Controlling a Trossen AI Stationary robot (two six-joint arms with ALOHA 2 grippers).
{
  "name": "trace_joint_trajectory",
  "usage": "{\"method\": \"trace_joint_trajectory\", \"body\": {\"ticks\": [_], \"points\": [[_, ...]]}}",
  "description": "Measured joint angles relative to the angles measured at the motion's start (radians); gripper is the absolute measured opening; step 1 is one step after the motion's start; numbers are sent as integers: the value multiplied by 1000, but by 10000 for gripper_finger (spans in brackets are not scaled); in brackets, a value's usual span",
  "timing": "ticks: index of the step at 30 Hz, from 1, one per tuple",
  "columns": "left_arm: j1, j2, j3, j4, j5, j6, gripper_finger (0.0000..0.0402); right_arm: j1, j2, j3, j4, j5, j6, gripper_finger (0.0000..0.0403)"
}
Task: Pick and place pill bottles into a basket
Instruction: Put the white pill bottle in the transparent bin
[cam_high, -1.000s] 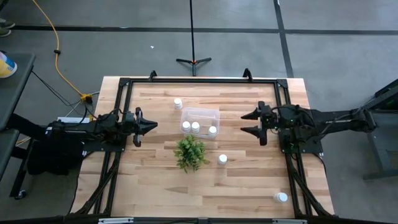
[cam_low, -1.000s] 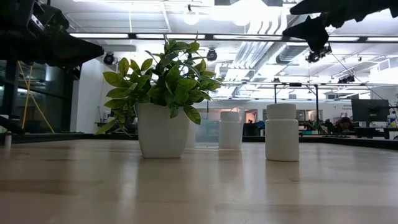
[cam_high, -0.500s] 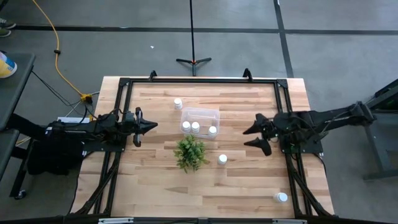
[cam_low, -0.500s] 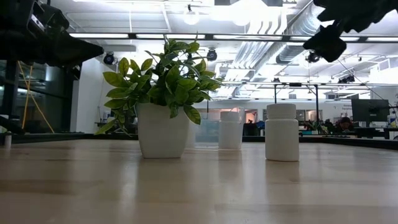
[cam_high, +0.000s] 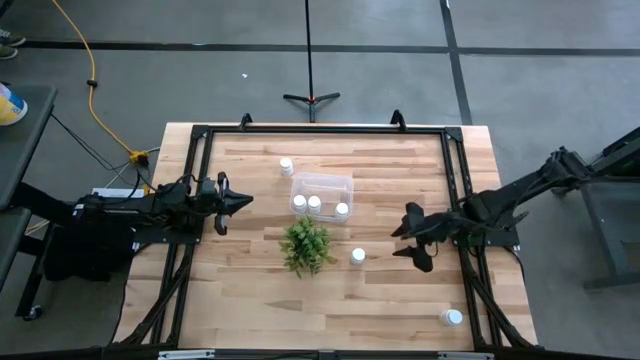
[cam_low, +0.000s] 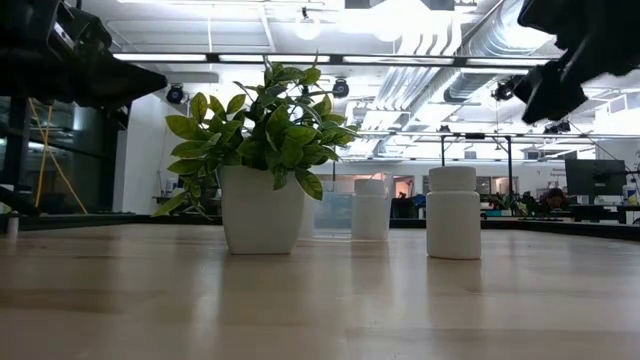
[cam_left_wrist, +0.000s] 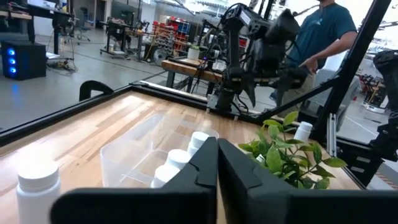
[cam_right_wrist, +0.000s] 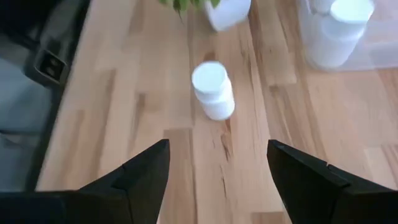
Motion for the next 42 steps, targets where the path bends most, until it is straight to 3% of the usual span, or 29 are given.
{"method": "trace_joint_trajectory", "body": {"ticks": [6,12,15,26,30,36,42], "points": [[0,0,0,0,0,0,23,18,109,0,106,18,-56,259],[0,0,0,0,-2,-26,80,17,198,0,248,78,-102,259],[0,0,0,0,-3,-46,90,17,251,0,334,79,-145,259],[0,0,0,0,-3,-17,23,12,433,0,550,125,-225,259],[0,0,0,0,-2,-18,31,2,483,0,606,109,-233,259],[0,4,0,0,-2,-18,85,1,542,0,680,108,-264,259],[0,22,0,0,-2,-18,65,-1,576,0,689,108,-293,259]]}}
